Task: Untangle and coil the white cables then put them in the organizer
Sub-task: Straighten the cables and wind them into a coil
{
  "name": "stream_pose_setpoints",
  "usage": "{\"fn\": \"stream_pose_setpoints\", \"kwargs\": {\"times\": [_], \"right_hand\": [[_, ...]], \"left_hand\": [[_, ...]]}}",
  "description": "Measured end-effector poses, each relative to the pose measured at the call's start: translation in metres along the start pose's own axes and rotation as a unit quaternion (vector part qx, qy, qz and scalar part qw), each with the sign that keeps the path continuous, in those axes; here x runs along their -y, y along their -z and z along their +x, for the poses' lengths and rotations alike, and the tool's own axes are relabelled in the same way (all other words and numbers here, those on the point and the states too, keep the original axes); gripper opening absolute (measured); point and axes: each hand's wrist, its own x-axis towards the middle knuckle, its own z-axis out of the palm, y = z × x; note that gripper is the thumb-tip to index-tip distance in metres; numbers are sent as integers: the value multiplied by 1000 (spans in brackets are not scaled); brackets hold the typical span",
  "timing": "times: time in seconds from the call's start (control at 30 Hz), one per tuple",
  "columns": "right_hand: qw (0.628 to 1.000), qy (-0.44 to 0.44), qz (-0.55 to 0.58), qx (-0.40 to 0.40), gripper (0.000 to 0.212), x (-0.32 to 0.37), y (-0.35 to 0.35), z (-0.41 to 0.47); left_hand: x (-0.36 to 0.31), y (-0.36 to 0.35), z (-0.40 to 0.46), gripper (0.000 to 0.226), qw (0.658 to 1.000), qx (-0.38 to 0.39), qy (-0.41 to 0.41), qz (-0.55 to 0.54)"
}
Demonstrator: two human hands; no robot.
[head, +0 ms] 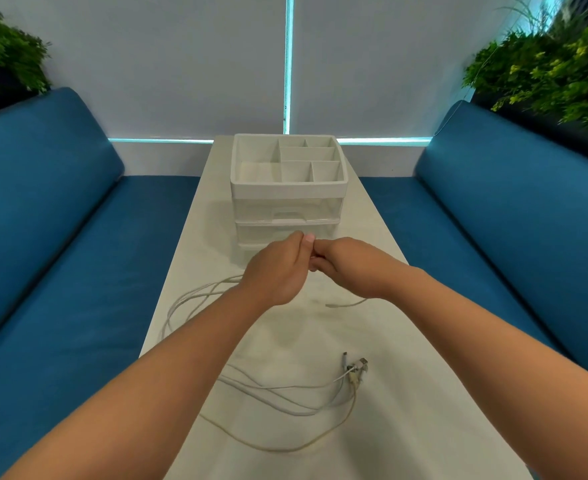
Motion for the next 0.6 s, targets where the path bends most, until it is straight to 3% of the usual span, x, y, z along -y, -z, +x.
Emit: {"fn": "stream_pose_setpoints", "kwargs": {"times": [0.1, 0.2, 0.37, 0.6], "right_hand": [[999, 15, 49, -2, 24, -4, 1, -5], [998, -40, 48, 1, 32, -22, 3, -13], [991, -45, 127, 8, 34, -36, -6, -27], [978, -54, 199, -7, 27, -37, -10, -25]], "left_hand": [[-1, 3, -1, 62, 999, 9, 26, 22], [13, 12, 2, 77, 998, -7, 69, -11], [31, 19, -1, 71, 990, -12, 74, -123], [33, 22, -9, 63, 981, -6, 84, -175]]}}
